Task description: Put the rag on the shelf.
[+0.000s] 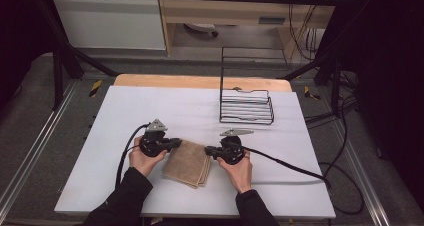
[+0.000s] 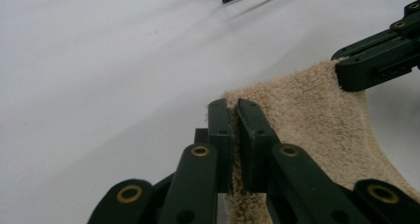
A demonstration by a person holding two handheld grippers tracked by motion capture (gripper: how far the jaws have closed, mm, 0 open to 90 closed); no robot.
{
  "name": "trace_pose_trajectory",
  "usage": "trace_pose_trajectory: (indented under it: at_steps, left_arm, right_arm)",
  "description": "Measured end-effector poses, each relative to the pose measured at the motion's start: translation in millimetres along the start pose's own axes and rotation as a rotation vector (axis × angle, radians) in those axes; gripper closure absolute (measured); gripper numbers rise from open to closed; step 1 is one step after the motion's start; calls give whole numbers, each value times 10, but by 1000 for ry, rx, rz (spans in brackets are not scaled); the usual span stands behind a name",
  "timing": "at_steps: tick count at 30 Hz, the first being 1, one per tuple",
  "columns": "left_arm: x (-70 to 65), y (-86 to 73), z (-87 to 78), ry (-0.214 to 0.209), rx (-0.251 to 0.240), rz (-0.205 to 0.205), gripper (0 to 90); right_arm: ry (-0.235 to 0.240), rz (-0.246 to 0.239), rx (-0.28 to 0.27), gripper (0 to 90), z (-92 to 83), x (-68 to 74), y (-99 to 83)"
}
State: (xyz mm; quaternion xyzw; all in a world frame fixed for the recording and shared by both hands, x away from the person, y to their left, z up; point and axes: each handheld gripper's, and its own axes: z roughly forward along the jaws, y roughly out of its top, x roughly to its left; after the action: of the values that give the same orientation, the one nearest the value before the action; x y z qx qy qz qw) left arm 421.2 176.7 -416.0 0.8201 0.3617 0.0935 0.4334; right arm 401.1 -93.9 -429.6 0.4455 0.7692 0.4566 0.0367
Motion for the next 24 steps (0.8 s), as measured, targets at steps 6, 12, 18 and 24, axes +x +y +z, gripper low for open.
trace_pose_trajectory:
  at_steps: [6,12,18,24]
  left_arm:
    - [-70,54,-142,-7,-54,17,854]
    - [-153,104,-246,1,-92,32,854]
    - [-223,150,-324,10,-124,38,854]
    - [-276,192,-397,15,-158,32,854]
  right_arm:
    - [10,-28,-47,856,-97,39,39]
    - [12,-70,-92,857,-208,61,83]
    - [-1,-125,-122,859,-321,114,155]
    - [-5,-163,-145,859,-420,151,229]
